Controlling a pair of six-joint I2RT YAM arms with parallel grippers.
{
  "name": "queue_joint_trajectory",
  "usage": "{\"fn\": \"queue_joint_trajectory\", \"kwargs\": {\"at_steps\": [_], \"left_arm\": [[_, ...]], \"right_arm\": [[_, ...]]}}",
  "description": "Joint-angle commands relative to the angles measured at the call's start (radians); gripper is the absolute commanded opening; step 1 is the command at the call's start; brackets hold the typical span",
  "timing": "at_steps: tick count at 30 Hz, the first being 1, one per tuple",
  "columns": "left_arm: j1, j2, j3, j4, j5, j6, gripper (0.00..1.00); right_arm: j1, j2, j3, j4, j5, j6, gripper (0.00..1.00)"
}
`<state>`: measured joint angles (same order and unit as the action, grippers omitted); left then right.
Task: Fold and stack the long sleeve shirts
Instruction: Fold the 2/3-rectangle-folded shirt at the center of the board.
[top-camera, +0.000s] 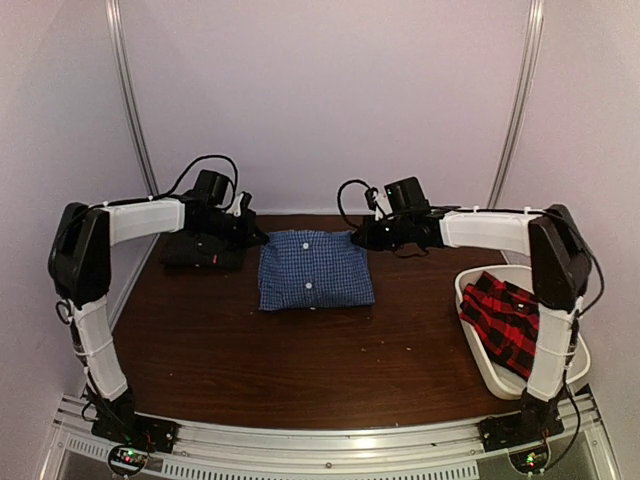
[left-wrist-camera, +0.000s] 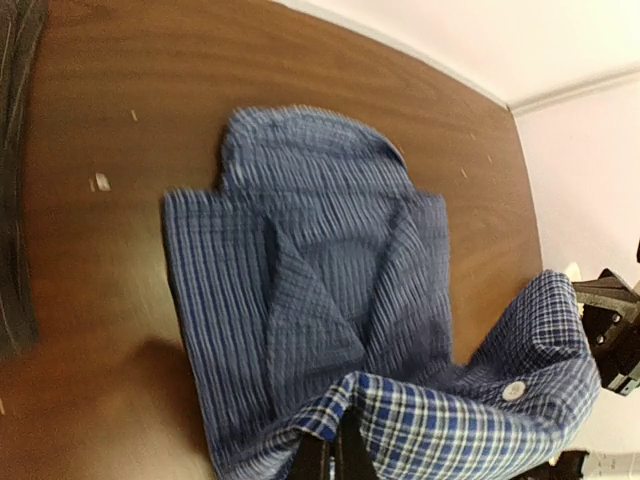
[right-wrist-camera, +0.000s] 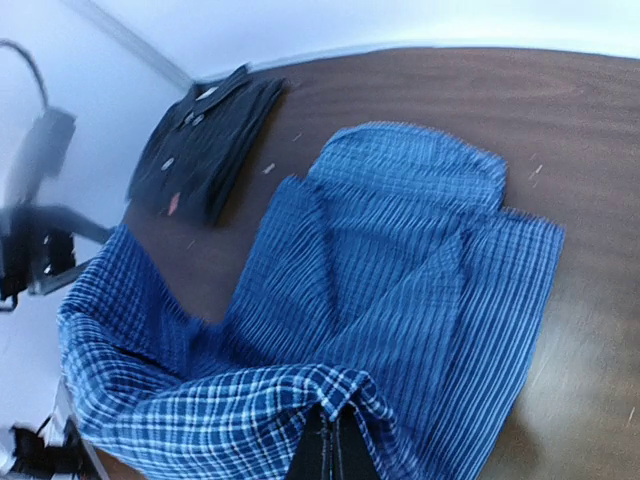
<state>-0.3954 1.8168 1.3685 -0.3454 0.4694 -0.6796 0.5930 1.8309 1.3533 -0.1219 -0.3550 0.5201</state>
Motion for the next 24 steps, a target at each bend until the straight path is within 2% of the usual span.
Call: {"fn": "queue_joint_trajectory", "kwargs": {"at_steps": [1,5,8,12,16,19,24], "left_arm": [[0.067,0.333,0.312,0.095,0.021,0.041,0.00],[0.065,0.634,0.613,0.032,0.054,0.002,0.00],[0.043,0.703,0.636,0.035,0.068,-0.015,0.00],[0.004,0.583,0.407,0.142,0.063,-0.030,0.00],[-0.031,0.342,0.042,0.320,0.042,-0.101,0.00],[-0.074,0.155,-0.192,0.414,0.003,-0.144,0.00],[-0.132,-0.021,-0.394,0.457,-0.041,-0.176,0.00]], "right_arm": [[-0.110,0.359,0.306,-0.006,0.026,0.008,0.00],[-0.133,0.595,0.543,-0.086,0.009,0.033,0.00],[-0.128,0.628,0.535,-0.106,-0.004,0.027,0.00],[-0.111,0.502,0.299,0.003,-0.001,0.010,0.00],[-0.079,0.359,0.055,0.090,0.004,-0.018,0.00],[-0.043,0.257,-0.069,0.106,0.034,-0.052,0.00],[-0.006,0.055,-0.204,0.095,0.107,-0.071,0.00]]}}
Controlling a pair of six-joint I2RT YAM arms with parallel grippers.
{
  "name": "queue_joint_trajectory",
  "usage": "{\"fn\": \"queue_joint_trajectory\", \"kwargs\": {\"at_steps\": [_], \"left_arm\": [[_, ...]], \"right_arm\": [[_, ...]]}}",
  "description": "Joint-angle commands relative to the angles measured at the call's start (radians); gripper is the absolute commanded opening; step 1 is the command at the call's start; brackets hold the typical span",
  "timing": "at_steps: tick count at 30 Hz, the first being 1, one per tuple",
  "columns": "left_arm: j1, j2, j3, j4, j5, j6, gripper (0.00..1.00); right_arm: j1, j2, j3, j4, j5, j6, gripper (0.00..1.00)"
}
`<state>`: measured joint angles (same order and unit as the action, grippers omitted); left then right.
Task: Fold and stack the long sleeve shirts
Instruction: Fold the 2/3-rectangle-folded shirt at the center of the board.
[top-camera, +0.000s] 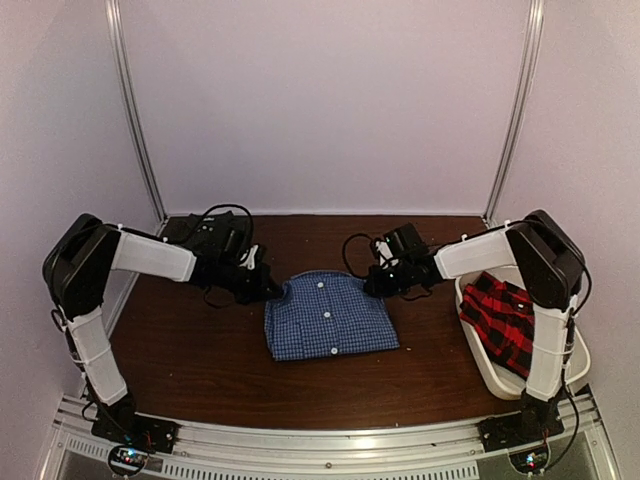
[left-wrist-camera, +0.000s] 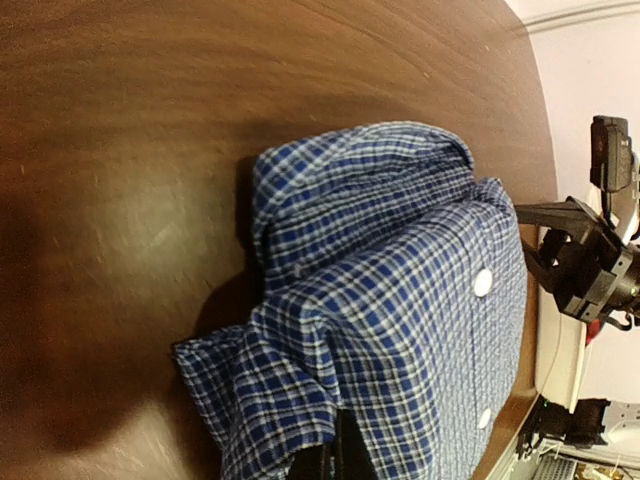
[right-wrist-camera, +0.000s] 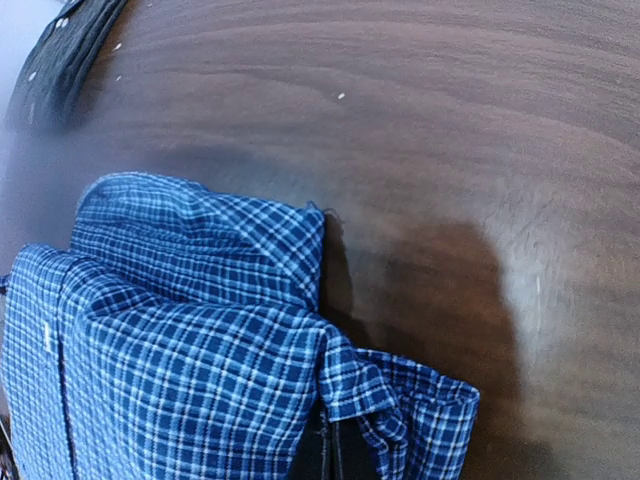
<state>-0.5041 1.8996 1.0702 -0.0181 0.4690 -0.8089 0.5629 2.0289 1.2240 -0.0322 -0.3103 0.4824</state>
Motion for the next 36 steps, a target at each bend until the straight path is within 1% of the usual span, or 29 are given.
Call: {"fn": "queue_joint_trajectory", "kwargs": {"at_steps": [1,5,10,16,24,29,30,31,32,34,35,36], "left_arm": [[-0.026,-0.121,-0.115,0.139,-0.040,-0.052,0.00],[-0.029,-0.180,-0.167,0.165,-0.041,-0.072,0.00],[-0.030,-0.195,-0.166,0.172,-0.041,-0.075,0.00],[-0.005,-0.135,-0.119,0.185,-0.015,-0.053,0.00],[0.042,-0.044,-0.062,0.208,0.041,-0.045,0.00],[0.068,0.003,-0.006,0.191,0.041,-0.024,0.00],[0.075,0.004,0.006,0.177,0.033,-0.015,0.09],[0.082,0.003,0.019,0.159,0.023,-0.005,0.20],[0.088,-0.001,0.030,0.142,0.014,0.007,0.30],[0.094,-0.017,0.051,0.102,-0.013,0.030,0.48],[0.095,-0.030,0.060,0.076,-0.028,0.043,0.54],[0.095,-0.043,0.064,0.063,-0.034,0.053,0.56]], "right_arm": [[0.028,-0.182,-0.099,0.006,0.070,-0.029,0.00],[0.036,-0.285,-0.163,-0.021,0.108,-0.031,0.00],[0.035,-0.330,-0.184,-0.042,0.152,-0.034,0.00],[0.022,-0.327,-0.179,-0.060,0.223,-0.021,0.00],[-0.016,-0.281,-0.163,-0.052,0.213,-0.022,0.00],[-0.021,-0.233,-0.131,-0.053,0.207,-0.025,0.00],[-0.024,-0.225,-0.124,-0.057,0.206,-0.025,0.00],[-0.024,-0.221,-0.117,-0.063,0.206,-0.027,0.00],[-0.024,-0.219,-0.108,-0.069,0.208,-0.029,0.03],[-0.026,-0.221,-0.093,-0.087,0.211,-0.036,0.21],[-0.026,-0.225,-0.085,-0.100,0.219,-0.042,0.31],[-0.026,-0.233,-0.080,-0.113,0.224,-0.046,0.39]]}}
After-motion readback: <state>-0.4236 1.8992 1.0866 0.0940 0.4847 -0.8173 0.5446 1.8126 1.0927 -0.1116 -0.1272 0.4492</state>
